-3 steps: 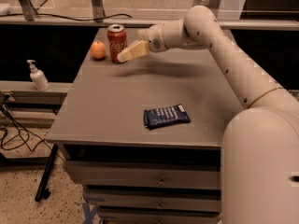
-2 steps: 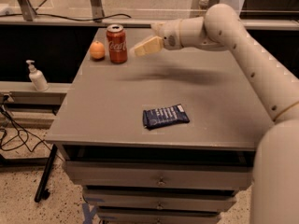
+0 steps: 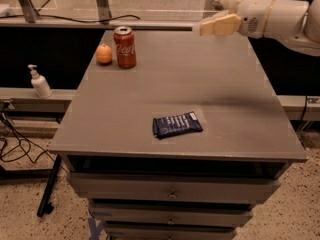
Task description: Move coke can near orange
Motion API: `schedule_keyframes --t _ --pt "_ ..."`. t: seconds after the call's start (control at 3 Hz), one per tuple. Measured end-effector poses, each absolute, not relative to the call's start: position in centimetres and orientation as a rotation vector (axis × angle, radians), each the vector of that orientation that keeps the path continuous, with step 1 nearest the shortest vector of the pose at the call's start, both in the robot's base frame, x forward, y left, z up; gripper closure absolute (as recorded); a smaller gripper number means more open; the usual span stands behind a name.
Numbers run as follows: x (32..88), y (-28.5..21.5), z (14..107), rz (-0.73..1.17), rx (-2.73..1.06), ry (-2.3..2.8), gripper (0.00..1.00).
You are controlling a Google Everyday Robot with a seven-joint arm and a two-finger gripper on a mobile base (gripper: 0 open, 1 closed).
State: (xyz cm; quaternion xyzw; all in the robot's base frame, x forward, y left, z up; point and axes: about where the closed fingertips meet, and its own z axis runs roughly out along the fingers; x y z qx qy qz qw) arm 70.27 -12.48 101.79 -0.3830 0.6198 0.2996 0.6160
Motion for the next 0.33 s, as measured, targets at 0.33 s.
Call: schedule_keyframes --t 0.33 --pt "69.98 -13.58 102.01 0.681 -0.867 1.427 0.00"
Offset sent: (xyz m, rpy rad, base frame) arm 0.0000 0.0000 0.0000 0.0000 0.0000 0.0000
